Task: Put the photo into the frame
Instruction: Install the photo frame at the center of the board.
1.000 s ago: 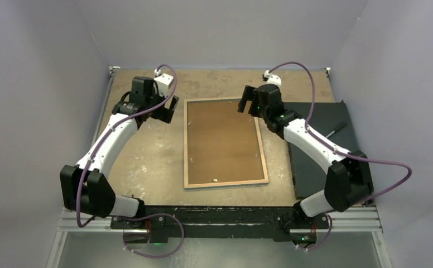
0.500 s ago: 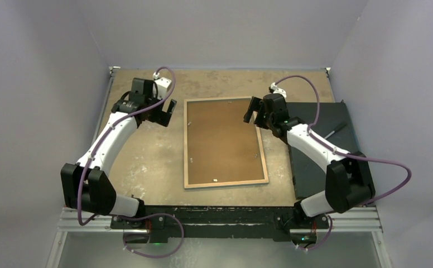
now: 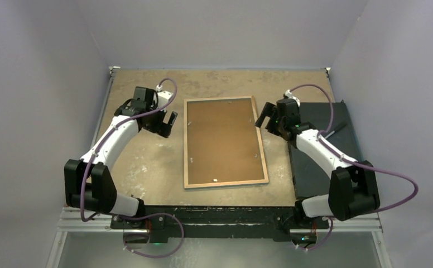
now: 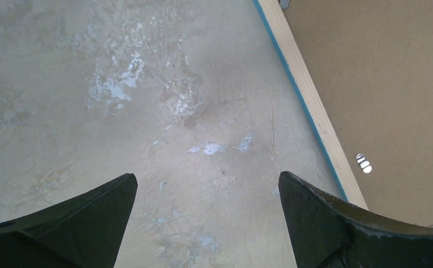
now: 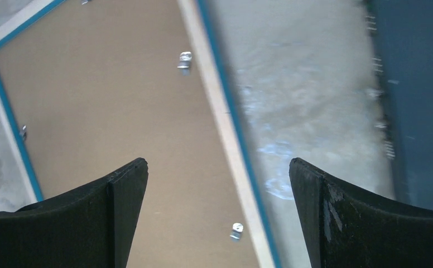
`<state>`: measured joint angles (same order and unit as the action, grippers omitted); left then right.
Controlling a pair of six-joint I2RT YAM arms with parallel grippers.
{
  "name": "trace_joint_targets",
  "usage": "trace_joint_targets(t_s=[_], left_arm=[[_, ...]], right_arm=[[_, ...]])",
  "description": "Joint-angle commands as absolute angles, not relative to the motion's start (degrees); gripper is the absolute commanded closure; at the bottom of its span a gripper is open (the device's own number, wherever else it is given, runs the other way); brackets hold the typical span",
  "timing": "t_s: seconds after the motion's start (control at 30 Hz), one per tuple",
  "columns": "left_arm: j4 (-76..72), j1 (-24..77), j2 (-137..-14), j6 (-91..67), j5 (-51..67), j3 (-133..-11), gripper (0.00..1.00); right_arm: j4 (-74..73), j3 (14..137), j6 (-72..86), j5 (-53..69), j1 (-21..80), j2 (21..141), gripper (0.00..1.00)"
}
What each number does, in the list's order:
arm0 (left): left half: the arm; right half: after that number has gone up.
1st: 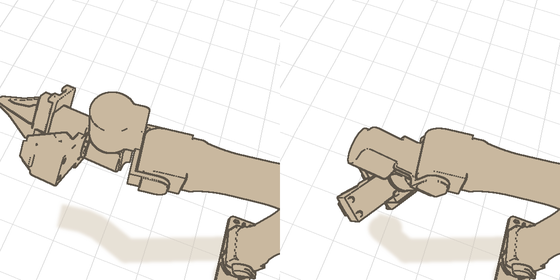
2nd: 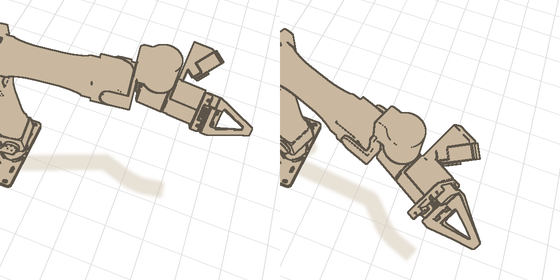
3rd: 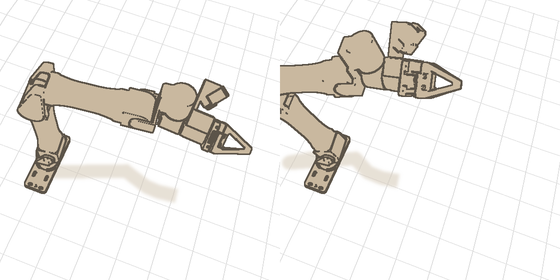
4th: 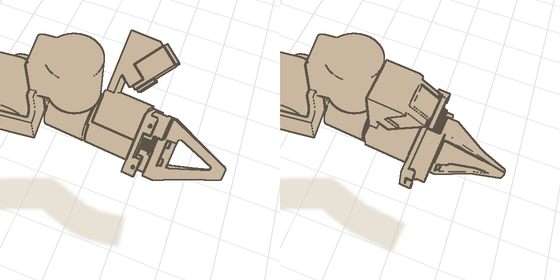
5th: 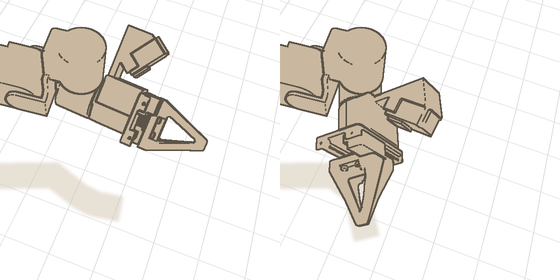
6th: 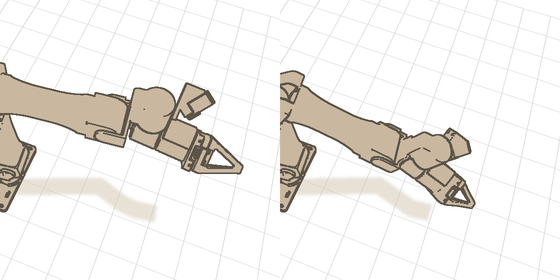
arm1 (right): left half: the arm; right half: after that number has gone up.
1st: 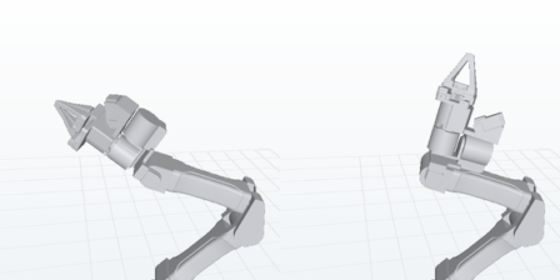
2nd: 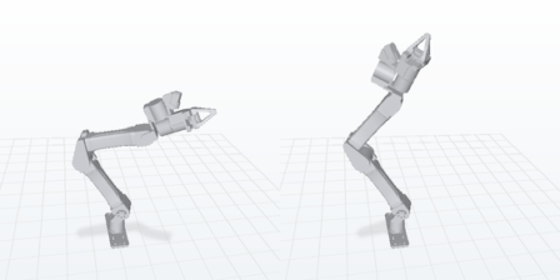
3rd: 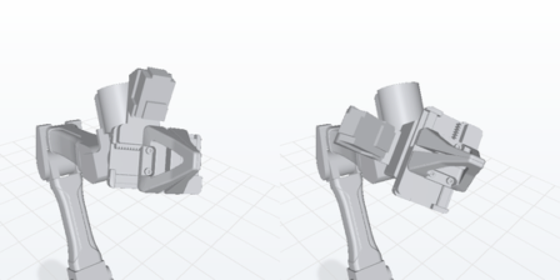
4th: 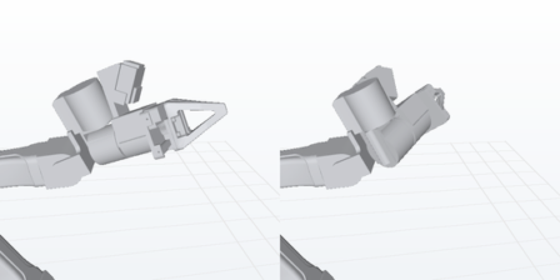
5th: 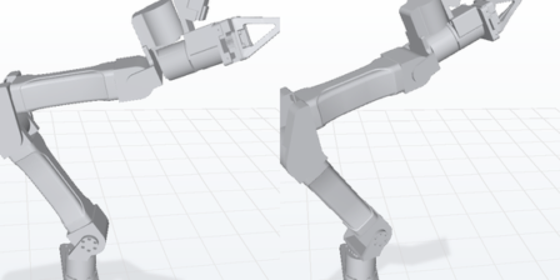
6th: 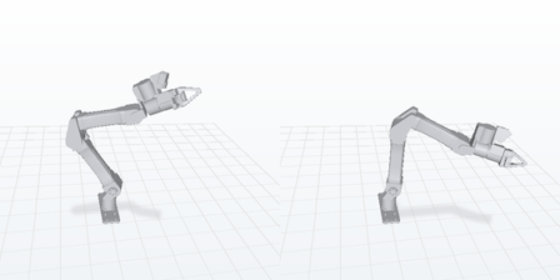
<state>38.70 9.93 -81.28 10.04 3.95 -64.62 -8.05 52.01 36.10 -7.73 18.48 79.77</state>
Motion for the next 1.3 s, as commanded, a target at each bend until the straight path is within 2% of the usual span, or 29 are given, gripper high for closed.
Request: trace_joint_targets(t_s=[0.0, 0.17, 0.7, 1.27], left_arm=[[38.3, 9.5, -82.5, 13.3, 6.1, -63.4, 0.03], [40.8, 9.4, -86.6, 14.8, 7.7, -65.5, 0.03], [34.1, 5.9, -92.4, 14.2, 10.1, -64.6, 0.0], [32.3, 5.4, -94.0, 13.5, 16.7, -62.3, 0.1]], right_arm=[[-7.7, 47.8, 37.5, -3.9, 12.1, 75.4, 0.01], [-7.9, 45.9, 37.0, -4.2, 9.5, 74.2, 0.01], [-1.7, 36.1, 39.9, 4.0, 5.4, 75.1, 0.01], [7.2, 28.7, 46.1, 14.6, 8.9, 74.5, 0.01]])
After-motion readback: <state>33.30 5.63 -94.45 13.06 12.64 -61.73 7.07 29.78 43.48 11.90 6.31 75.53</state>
